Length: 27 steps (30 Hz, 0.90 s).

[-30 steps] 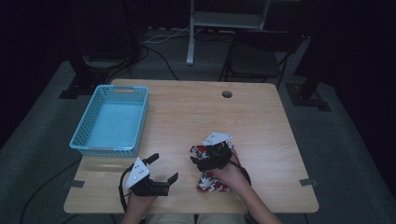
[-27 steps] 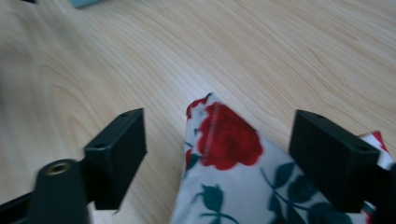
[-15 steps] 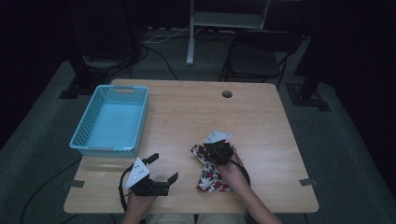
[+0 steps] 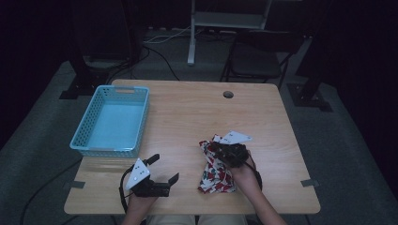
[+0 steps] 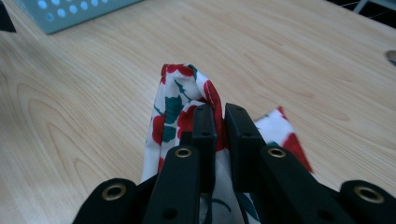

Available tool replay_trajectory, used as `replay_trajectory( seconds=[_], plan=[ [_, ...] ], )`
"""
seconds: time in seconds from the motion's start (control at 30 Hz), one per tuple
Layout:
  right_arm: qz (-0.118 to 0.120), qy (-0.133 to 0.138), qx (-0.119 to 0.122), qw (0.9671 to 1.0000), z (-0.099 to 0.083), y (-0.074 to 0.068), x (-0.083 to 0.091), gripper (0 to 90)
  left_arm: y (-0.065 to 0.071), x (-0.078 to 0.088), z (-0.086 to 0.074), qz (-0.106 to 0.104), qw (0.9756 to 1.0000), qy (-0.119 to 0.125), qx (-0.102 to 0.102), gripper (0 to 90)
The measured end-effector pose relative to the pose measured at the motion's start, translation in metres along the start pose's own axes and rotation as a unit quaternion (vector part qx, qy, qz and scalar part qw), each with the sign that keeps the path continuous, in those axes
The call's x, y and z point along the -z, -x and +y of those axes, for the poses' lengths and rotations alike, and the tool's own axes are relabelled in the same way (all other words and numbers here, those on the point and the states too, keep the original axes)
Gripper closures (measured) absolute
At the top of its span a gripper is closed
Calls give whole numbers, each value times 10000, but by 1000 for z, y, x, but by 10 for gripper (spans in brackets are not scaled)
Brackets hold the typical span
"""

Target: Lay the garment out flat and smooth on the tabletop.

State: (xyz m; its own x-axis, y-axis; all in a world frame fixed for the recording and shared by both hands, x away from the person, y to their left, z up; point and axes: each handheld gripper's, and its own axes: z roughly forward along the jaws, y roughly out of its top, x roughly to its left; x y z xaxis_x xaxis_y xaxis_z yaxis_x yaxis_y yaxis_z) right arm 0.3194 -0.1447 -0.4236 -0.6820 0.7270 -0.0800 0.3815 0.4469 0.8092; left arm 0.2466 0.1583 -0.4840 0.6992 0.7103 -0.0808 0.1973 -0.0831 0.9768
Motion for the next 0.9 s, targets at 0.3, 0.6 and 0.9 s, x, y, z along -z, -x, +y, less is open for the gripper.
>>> replay_trajectory(
  seconds=[0.3,0.6,0.9],
  plan=[
    [-342,323,-339,9983,-25,20,50,826,0,0,0,19,10000,3,-14,2],
    [-508,534,-923,9930,-70,41,88,753,1,0,0,42,10000,2,-32,2],
    [-647,249,-1473,9867,-118,50,109,667,1,0,0,58,10000,2,-37,2]
  ],
)
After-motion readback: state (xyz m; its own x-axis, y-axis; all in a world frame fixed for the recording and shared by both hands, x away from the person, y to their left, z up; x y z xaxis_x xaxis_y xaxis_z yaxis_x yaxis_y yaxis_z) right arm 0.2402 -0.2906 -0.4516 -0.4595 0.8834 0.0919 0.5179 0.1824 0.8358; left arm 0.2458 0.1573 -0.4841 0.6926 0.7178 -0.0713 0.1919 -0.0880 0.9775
